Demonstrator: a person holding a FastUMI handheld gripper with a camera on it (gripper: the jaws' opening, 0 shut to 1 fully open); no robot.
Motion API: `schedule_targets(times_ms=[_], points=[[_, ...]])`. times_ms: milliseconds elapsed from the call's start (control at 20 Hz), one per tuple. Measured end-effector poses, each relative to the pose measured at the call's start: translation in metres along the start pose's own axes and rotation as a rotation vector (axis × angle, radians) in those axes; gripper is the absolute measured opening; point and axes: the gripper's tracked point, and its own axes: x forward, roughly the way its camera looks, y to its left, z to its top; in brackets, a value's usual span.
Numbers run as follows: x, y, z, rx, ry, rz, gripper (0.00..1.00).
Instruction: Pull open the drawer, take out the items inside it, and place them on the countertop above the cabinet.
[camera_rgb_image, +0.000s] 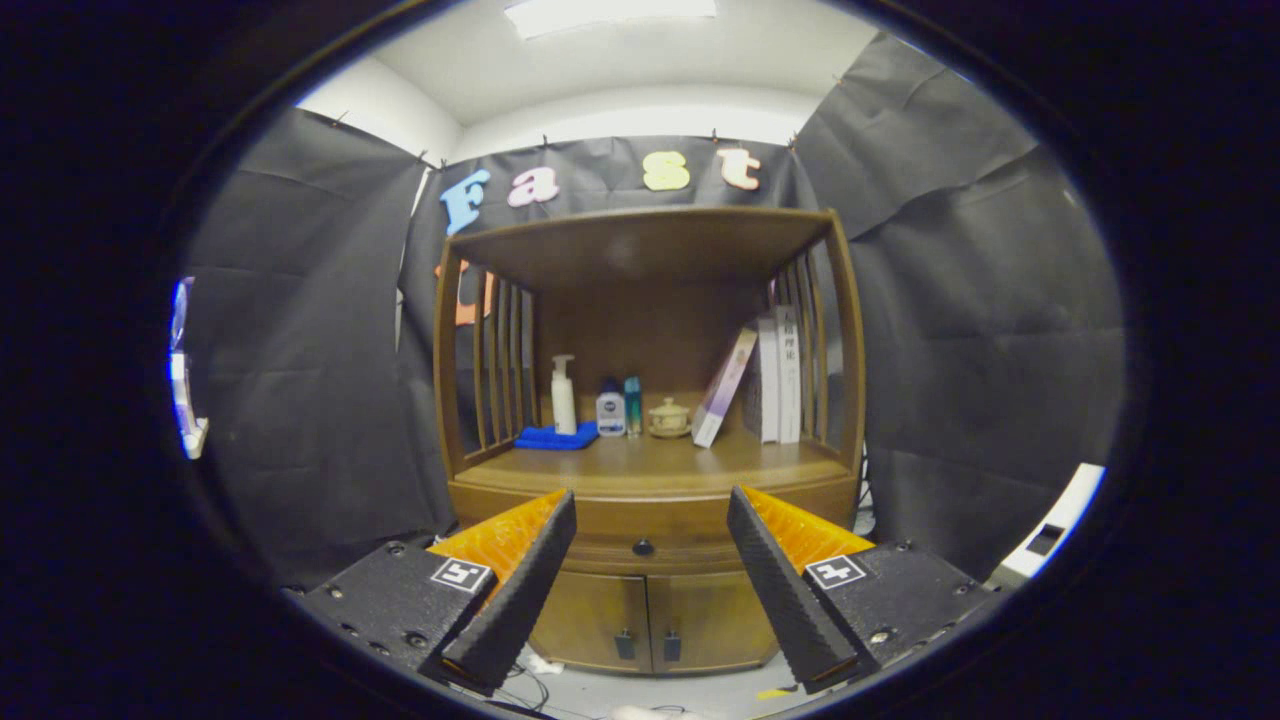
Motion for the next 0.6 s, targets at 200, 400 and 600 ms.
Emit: schedule_targets(times_ms=[200, 400, 600], points=[[0.037, 0.000, -0.038, 0.012, 0.047, -0.014, 0.99], [0.079, -0.002, -0.080, -0.028, 0.105, -0.042, 0.99], [0.118, 0.003, -0.103, -0.044, 0.139, -0.055, 0.99]])
